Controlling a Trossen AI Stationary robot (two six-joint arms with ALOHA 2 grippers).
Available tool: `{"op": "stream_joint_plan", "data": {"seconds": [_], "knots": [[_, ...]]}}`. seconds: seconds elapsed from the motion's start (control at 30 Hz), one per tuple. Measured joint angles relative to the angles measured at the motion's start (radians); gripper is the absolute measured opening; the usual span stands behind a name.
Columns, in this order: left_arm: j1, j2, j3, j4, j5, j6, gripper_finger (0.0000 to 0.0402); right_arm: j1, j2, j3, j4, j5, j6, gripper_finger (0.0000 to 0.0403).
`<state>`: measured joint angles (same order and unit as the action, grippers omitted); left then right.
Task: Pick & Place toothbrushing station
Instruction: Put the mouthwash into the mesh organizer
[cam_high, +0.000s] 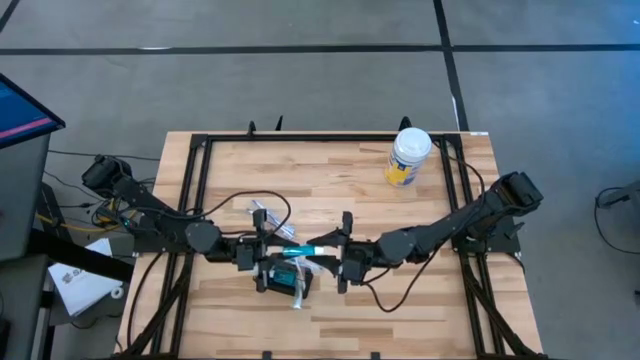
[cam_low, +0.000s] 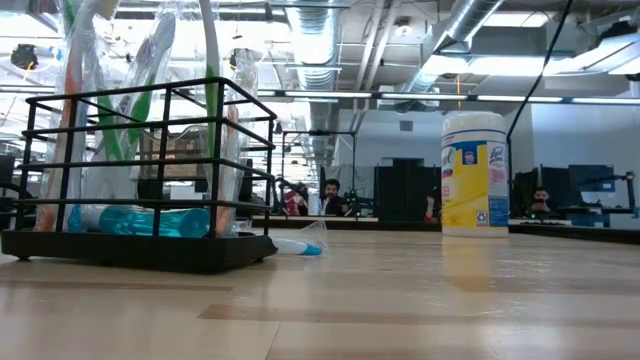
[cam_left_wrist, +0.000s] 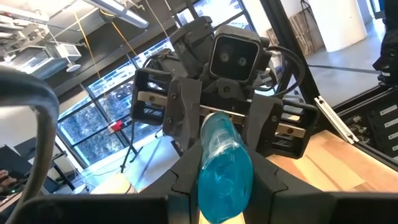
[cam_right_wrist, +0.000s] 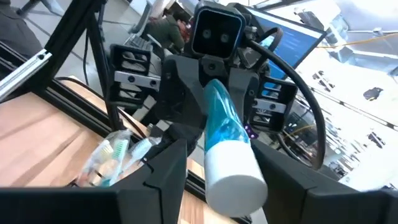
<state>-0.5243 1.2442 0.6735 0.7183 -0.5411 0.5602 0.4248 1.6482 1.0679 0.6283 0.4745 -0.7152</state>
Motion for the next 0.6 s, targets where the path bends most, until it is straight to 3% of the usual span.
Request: {"op": "stream_joint_plan", "data": {"seconds": [0.6], "knots": [[0.000, 0.000, 0.000, 0.002, 0.000, 0.000, 0.0067, 0.019, -0.001, 0.000, 0.040, -0.002, -0.027, 0.0156]]}}
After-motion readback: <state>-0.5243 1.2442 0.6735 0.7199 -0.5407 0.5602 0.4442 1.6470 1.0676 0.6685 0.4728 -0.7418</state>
